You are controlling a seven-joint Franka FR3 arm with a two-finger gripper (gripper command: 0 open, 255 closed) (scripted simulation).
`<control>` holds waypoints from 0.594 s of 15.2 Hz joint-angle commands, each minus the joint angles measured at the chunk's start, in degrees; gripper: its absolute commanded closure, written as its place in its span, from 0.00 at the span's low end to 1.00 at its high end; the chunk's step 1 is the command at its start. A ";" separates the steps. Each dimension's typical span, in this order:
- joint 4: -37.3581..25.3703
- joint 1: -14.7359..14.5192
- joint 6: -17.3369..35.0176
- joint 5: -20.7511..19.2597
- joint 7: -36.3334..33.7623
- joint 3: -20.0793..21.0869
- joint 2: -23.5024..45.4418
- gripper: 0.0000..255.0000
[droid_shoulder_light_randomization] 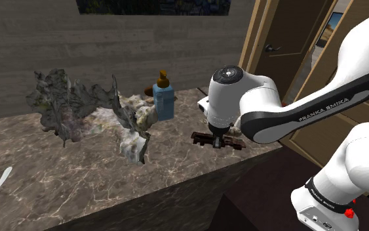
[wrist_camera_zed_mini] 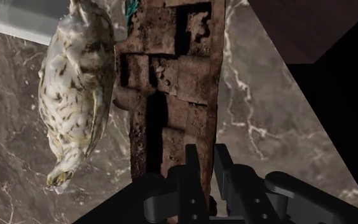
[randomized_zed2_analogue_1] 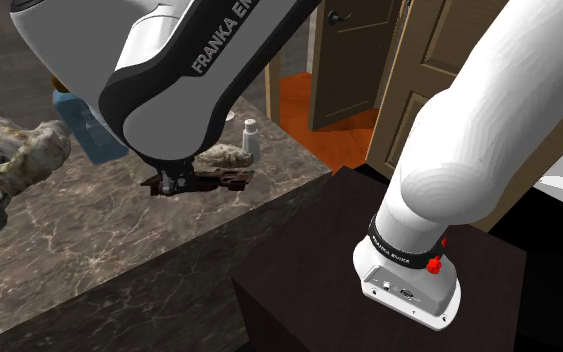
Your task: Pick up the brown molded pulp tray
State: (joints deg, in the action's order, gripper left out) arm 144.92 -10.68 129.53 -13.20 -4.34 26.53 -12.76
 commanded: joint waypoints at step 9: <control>-2.37 -0.81 -5.46 2.56 3.05 -0.97 -3.74 1.00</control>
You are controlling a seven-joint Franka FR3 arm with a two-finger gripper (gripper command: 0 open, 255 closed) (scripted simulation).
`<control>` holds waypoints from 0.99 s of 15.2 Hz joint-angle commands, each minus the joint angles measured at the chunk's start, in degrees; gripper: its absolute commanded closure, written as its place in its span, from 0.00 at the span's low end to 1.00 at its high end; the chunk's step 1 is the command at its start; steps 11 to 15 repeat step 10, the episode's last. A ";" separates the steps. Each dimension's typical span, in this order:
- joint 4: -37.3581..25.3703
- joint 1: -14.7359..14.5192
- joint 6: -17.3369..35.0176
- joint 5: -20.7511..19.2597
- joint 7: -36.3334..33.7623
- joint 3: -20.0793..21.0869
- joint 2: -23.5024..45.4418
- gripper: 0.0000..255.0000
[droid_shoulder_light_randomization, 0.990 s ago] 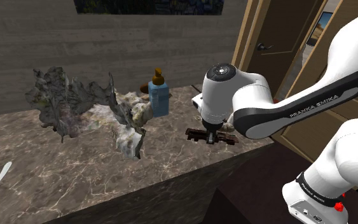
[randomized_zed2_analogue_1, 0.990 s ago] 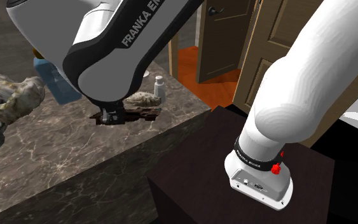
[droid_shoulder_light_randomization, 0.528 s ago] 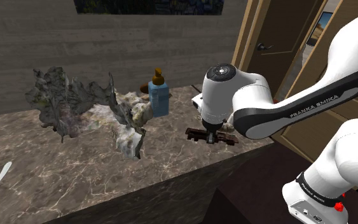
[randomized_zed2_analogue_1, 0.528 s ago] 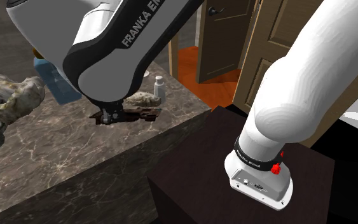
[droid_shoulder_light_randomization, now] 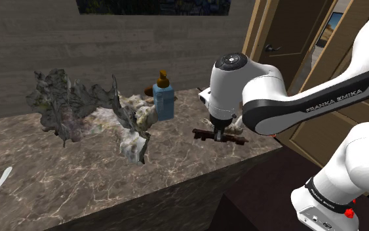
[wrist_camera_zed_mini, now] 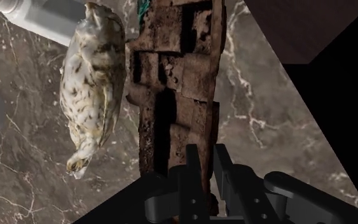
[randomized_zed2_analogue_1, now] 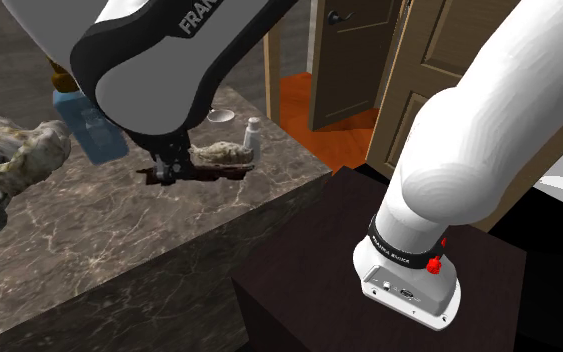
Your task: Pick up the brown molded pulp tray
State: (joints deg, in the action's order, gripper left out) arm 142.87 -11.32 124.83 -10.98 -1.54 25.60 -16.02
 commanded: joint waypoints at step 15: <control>-3.93 -0.79 -7.18 2.19 3.00 -1.08 -3.83 1.00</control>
